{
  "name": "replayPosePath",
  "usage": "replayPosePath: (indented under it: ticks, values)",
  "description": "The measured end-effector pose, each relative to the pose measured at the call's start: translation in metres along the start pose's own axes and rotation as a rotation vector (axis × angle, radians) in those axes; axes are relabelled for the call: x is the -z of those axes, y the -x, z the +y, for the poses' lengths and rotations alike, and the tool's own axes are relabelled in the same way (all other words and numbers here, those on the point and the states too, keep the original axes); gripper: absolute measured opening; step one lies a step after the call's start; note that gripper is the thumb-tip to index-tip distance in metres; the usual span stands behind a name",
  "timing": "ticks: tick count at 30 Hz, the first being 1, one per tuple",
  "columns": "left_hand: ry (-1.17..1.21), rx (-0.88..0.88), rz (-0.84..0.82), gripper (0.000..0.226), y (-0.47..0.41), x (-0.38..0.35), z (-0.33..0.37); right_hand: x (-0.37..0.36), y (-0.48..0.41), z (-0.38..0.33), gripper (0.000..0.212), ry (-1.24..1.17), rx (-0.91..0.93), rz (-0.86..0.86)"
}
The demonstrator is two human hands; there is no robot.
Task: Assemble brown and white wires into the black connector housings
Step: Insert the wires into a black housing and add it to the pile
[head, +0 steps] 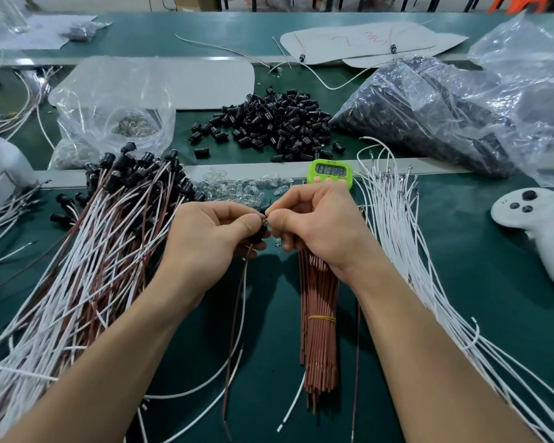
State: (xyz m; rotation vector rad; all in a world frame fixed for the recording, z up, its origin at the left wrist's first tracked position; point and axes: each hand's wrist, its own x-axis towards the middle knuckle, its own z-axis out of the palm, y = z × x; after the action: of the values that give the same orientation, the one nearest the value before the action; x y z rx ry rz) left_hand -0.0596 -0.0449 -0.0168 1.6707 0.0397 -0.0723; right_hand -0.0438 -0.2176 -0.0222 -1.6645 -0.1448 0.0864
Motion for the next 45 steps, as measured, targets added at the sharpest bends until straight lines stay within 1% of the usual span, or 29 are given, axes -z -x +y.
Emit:
replayPosePath:
  ticks: [2,5,11,20,26,30,33,37,45]
  values:
    - [-0.029,-0.046,-0.004,0.025,0.0,0.001,-0.001,0.0,0.0,0.001,0.019,-0.002,0.004,0.018]
    - [-0.07,-0.099,-0.03,0.023,0.0,0.004,-0.002,0.0,-0.001,0.002,0.017,-0.039,0.0,0.044]
    - [-0.084,-0.116,-0.048,0.031,0.001,0.004,-0.002,0.001,0.001,0.001,0.017,-0.124,-0.007,0.062]
    - [-0.141,-0.127,-0.002,0.032,0.004,-0.001,-0.001,0.003,0.001,0.0,0.02,-0.19,-0.031,0.079]
    - [-0.133,-0.192,0.061,0.026,0.009,-0.008,0.0,-0.004,0.001,0.0,0.019,-0.172,0.021,0.116]
    - [-0.157,-0.177,0.148,0.021,0.009,-0.01,-0.001,-0.005,0.002,-0.001,0.019,-0.178,0.025,0.11]
    - [-0.167,-0.161,0.188,0.021,0.008,-0.012,-0.002,-0.003,0.002,-0.002,0.02,-0.196,0.017,0.103]
    - [-0.146,-0.161,0.17,0.021,0.008,-0.012,-0.002,-0.004,0.003,-0.002,0.022,-0.209,0.018,0.101]
    - [-0.043,-0.136,0.11,0.008,0.006,-0.01,-0.003,-0.01,0.006,-0.001,0.021,-0.178,0.064,0.128]
